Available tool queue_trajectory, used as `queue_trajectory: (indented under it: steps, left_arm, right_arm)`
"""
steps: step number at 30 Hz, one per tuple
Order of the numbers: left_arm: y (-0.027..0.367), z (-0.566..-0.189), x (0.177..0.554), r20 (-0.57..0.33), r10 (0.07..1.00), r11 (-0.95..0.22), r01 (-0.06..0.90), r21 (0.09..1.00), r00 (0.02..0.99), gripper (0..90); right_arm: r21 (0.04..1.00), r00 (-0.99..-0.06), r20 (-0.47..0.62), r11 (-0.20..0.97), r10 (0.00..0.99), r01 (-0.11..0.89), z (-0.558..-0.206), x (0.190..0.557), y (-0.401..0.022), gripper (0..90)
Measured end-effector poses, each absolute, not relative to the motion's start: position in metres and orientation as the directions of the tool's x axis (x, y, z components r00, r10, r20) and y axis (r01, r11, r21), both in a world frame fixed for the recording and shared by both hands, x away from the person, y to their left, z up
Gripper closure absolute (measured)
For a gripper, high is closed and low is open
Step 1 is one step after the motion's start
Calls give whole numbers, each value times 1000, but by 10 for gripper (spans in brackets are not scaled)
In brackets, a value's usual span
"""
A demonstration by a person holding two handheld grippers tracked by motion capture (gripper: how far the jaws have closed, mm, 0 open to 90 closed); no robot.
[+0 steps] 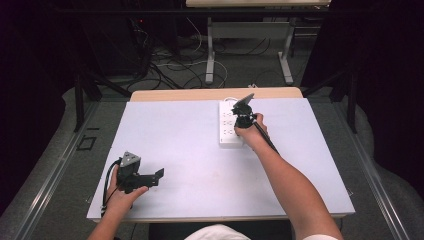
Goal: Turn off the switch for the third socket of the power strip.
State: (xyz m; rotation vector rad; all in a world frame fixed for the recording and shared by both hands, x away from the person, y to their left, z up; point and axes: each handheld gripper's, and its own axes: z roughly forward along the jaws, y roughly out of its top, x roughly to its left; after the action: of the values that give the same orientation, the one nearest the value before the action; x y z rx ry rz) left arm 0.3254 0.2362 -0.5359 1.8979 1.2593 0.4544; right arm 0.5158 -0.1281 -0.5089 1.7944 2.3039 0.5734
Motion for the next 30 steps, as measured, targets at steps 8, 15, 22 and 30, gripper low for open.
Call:
queue_trajectory:
  steps: [8, 15, 22, 30]
  left_arm:
    - [236, -536, 325, -127, 891, -182, 600, 779, 435, 6]
    - [236, -536, 325, -127, 889, -189, 603, 775, 441, 6]
    - [236, -536, 325, -126, 889, -189, 603, 775, 441, 6]
    - [236, -536, 325, -126, 889, -188, 603, 775, 440, 6]
  right_arm:
    - [401, -267, 108, 204, 958, 893, -508, 515, -128, 867]
    - [402, -274, 119, 206, 954, 892, -503, 515, -129, 802]
    - [418, -265, 134, 188, 955, 889, -502, 514, -132, 743]
    - [423, -266, 136, 187, 954, 887, -498, 514, -134, 669]
